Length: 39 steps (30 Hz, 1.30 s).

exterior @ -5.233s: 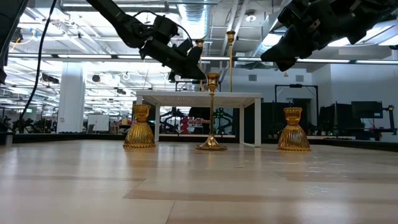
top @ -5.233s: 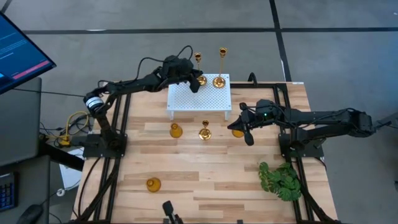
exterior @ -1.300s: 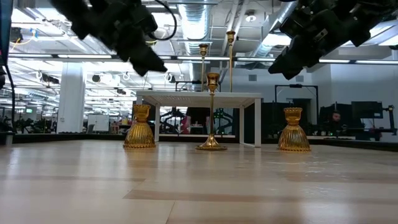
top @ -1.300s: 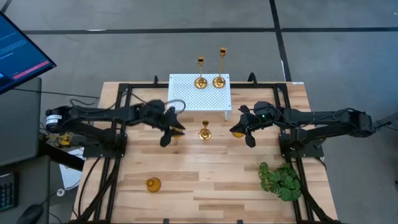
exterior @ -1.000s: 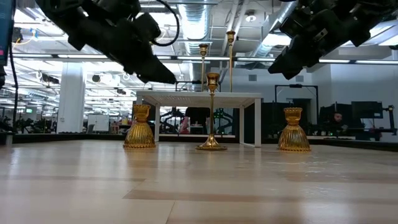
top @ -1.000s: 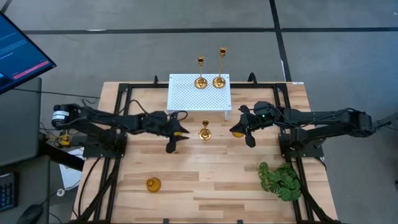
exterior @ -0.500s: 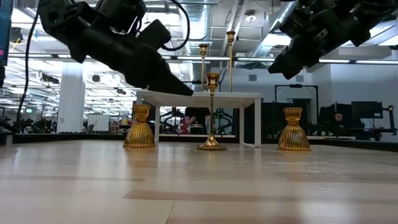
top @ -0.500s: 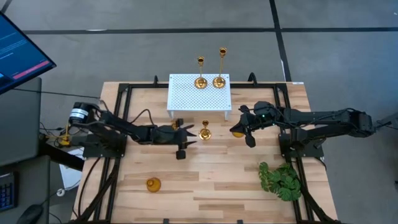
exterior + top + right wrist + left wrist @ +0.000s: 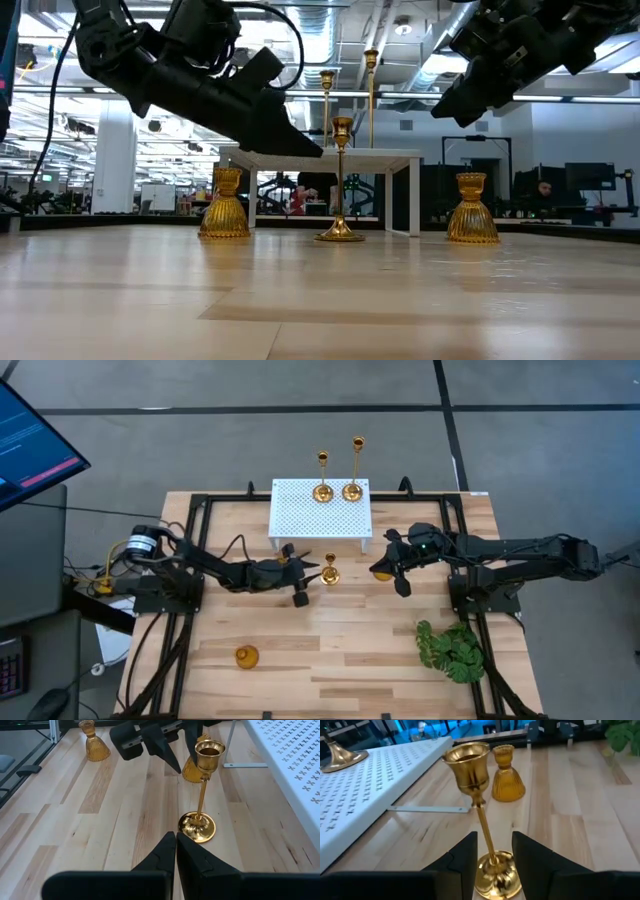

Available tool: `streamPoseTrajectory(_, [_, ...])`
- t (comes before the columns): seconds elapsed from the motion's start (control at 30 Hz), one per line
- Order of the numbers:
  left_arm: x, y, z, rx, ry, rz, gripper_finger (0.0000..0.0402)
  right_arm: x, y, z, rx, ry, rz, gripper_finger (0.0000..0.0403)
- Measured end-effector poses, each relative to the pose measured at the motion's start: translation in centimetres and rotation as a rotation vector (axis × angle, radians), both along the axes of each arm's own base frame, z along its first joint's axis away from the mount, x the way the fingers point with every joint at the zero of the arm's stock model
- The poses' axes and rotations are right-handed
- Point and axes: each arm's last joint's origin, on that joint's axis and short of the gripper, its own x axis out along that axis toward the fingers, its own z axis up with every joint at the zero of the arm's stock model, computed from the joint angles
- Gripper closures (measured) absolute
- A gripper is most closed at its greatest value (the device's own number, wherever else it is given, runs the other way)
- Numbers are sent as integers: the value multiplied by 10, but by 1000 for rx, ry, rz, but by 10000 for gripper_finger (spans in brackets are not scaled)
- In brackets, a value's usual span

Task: Pick & Place candle stick holders
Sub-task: Put the small gold candle holder on the shelf

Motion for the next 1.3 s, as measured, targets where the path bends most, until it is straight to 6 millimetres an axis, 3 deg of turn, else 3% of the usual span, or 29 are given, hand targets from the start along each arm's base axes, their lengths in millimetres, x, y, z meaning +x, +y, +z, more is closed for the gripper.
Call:
streamPoseTrajectory(0.77, [3, 16, 2, -109, -80, -26, 280, 0, 0, 0, -1, 0, 0, 396])
streamPoseTrajectory(1.3, [6, 16, 0, -134, -89, -27, 280, 0, 0, 0, -18, -6, 9, 396])
